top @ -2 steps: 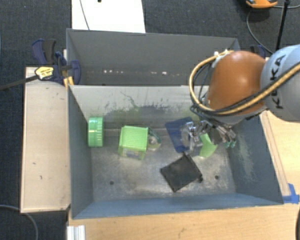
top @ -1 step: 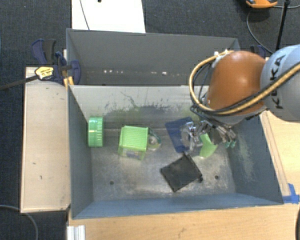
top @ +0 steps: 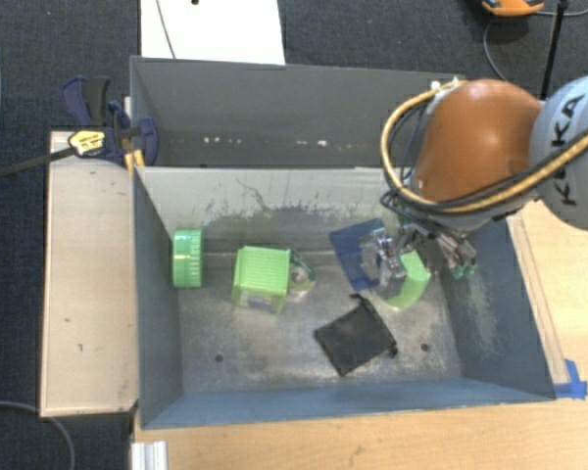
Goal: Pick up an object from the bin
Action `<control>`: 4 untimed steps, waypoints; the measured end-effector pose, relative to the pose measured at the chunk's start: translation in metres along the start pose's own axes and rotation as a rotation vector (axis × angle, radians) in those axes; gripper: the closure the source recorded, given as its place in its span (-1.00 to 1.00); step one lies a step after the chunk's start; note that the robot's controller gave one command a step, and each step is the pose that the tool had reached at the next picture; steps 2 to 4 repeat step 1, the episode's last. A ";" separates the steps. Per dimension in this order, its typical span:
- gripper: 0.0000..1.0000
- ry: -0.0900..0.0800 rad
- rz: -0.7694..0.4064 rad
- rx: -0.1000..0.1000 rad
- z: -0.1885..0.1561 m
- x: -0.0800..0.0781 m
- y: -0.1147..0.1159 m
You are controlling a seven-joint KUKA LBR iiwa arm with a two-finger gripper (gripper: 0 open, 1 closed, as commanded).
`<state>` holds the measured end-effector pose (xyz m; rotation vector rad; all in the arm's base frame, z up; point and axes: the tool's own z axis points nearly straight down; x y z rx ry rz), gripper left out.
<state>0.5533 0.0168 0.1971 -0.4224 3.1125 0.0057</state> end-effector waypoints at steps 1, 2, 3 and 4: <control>1.00 -0.003 -0.011 0.001 -0.068 -0.003 0.003; 1.00 -0.003 -0.011 0.001 -0.068 -0.003 0.003; 1.00 -0.003 -0.011 0.001 -0.068 -0.003 0.003; 1.00 -0.003 -0.011 0.001 -0.068 -0.003 0.003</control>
Offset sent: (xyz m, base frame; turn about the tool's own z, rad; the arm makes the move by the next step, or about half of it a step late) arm 0.0005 -0.0065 0.1430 -0.0218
